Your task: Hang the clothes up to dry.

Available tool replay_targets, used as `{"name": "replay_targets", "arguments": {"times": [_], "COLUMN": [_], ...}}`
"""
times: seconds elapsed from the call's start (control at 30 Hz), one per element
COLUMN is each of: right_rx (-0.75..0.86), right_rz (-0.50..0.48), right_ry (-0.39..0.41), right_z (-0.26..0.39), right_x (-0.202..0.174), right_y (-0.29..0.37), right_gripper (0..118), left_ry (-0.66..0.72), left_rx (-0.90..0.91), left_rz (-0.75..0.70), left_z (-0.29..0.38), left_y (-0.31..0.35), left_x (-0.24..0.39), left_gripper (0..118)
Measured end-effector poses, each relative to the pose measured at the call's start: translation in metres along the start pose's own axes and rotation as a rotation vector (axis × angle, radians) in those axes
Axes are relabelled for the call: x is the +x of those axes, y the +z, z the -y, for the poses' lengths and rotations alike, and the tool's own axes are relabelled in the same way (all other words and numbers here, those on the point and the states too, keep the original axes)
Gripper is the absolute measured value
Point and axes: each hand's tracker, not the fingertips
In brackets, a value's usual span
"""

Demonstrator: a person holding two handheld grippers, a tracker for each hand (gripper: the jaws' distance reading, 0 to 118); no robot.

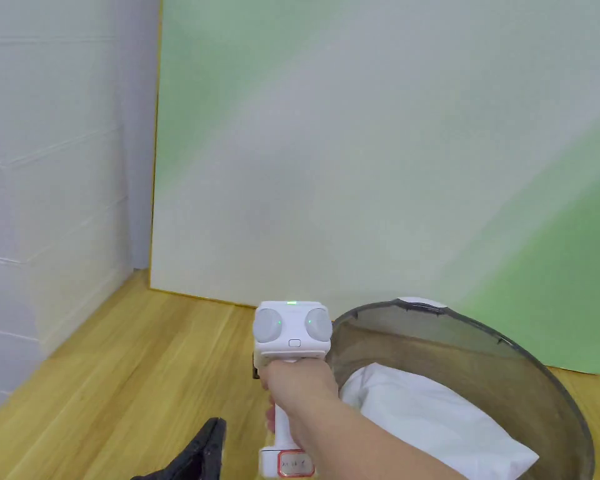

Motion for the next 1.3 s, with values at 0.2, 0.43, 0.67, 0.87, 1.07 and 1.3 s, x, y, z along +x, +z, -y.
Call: {"name": "replay_targets", "arguments": {"times": [0.2,0.43,0.67,0.87,1.07,1.3], "right_rx": [0.018,0.037,0.062,0.087,0.263,0.659], "right_rz": [0.104,0.201,0.292,0.336,0.227,0.183], "right_ry": [-0.124,-0.201,-0.292,-0.317,-0.374,-0.099], "right_z": [0.014,0.035,0.063,0.092,0.114,0.162], "right_x": [0.096,0.213,0.323,0.385,0.399,0.338], "right_y": [-0.002,0.000,0.013,0.025,0.057,0.164], "right_gripper": [2,2,2,2,2,2], "left_ry": [0.025,0.012,0.019,0.004,0.015,0.034], "left_rx": [-0.004,-0.012,-0.029,-0.041,-0.056,-0.031], "left_rz": [0.007,0.029,0.036,0.031,0.005,-0.024], "left_z": [-0.002,0.000,-0.004,-0.003,-0.009,-0.029], "left_y": [-0.017,-0.040,-0.054,-0.057,-0.065,-0.083], "left_x": [0.013,0.019,0.021,0.019,0.011,0.001], "left_gripper": [3,3,3,3,3,3]}}
